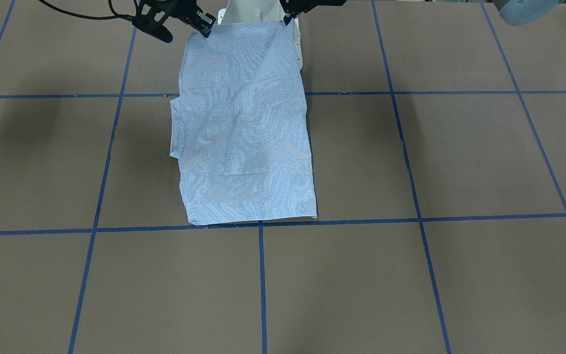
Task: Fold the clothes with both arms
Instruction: 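Grasp the shirt's near corners with both grippers and lift them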
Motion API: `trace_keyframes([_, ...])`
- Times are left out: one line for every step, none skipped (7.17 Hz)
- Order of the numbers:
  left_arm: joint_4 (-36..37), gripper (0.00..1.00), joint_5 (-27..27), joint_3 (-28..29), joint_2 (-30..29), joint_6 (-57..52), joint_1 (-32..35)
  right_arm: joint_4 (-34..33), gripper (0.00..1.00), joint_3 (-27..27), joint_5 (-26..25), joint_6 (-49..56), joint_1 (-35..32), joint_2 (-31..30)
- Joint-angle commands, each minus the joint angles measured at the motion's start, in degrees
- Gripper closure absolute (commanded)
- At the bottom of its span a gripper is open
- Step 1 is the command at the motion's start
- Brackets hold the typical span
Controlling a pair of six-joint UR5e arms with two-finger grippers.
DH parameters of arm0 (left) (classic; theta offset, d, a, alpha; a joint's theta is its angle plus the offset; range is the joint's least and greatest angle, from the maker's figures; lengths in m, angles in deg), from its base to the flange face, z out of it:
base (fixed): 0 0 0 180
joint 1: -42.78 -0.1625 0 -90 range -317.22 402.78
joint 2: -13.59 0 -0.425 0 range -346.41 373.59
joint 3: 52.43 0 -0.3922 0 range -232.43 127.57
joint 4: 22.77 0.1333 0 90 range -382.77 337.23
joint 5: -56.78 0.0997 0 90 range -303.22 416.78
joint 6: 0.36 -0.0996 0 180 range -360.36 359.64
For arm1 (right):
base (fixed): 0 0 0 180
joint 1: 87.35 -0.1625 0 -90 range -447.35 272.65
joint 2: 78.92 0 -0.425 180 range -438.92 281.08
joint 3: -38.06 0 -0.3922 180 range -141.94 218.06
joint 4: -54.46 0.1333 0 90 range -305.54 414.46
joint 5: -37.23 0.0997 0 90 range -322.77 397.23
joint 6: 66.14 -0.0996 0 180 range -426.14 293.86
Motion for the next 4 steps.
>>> trace_keyframes([0.04,1.00,0.00,0.31,-0.45,-0.60,2.68,-0.03,1.00,2.69,-0.51,3.81,-4.96,1.95])
trace_keyframes([-0.05,1.00,-0.09,0.31,-0.89,-0.78,5.14,0.05,1.00,4.27,-0.51,4.80,-7.77,3.53])
trace_keyframes([-0.13,1.00,-0.09,0.92,-1.59,-1.39,8.12,0.05,1.00,6.72,-0.51,6.29,-10.93,5.63])
trace_keyframes([-0.22,1.00,-0.26,2.67,-2.99,-3.83,12.06,0.14,1.00,9.62,-0.60,11.09,-14.62,7.39])
